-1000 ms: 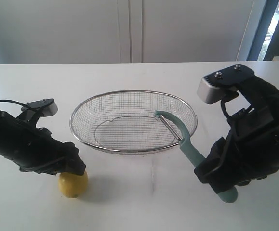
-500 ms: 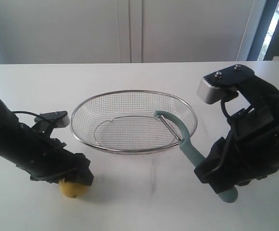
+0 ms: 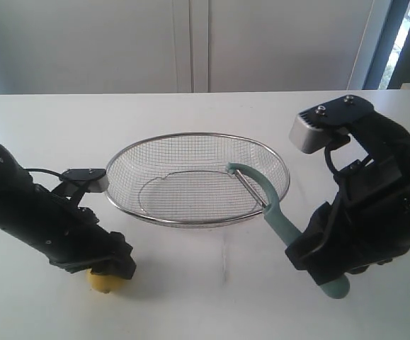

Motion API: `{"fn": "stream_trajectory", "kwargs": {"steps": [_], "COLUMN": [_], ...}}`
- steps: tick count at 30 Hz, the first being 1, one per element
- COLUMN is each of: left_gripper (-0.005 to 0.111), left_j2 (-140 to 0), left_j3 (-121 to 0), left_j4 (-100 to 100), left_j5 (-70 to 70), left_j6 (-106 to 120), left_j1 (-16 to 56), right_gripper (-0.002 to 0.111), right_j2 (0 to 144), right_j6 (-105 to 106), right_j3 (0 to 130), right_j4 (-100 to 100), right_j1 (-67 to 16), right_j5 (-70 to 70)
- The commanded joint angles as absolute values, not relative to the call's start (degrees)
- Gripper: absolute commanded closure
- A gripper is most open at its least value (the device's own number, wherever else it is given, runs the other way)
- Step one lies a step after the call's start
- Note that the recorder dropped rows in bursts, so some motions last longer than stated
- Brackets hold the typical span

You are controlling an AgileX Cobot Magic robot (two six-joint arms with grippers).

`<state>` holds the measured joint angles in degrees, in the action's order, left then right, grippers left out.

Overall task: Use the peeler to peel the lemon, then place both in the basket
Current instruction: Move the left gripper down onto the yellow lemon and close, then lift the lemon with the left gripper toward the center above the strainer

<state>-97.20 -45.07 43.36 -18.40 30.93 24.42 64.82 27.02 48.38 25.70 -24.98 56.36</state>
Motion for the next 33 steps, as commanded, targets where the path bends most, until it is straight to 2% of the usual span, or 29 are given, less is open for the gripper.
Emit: {"fn": "stream_trajectory", "kwargs": {"steps": [1,8,16,23,26,33], "left_gripper": [0.107,0.107,0.107,0.107,0.107,0.107], "left_j2": [-96.7,-89.4,-73.9,-60.7,-55.9,-43.4], "left_j3": [-44.9,-44.9,-44.9,-44.4,-42.2,-31.7], "left_j4": [42.1,41.3,41.0,41.3,41.8,49.9], "left_j5": [-19.2,-19.7,-20.7,-33.5,-36.2,-30.1], "left_j6": [36.2,36.4,41.5,47.1,49.1,57.0], "left_j1": [24.7,24.7,24.7,24.7,24.7,24.7], "right_gripper": [0.108,0.108,0.108,0.108,0.108,0.108], "right_j2": [64.8,64.8,64.8,64.8,64.8,64.8], "right_j6": [26.8,26.8,26.8,26.8,26.8,26.8], "right_j3": [48.6,48.6,48.6,48.6,48.6,48.6], "right_j4": [25.7,24.9,24.7,24.6,24.6,24.6], "right_j1": [-24.5,-24.5,-24.5,-24.5,-24.5,-24.5], "right_j5": [55.9,55.6,55.2,56.3,56.4,53.5]}}
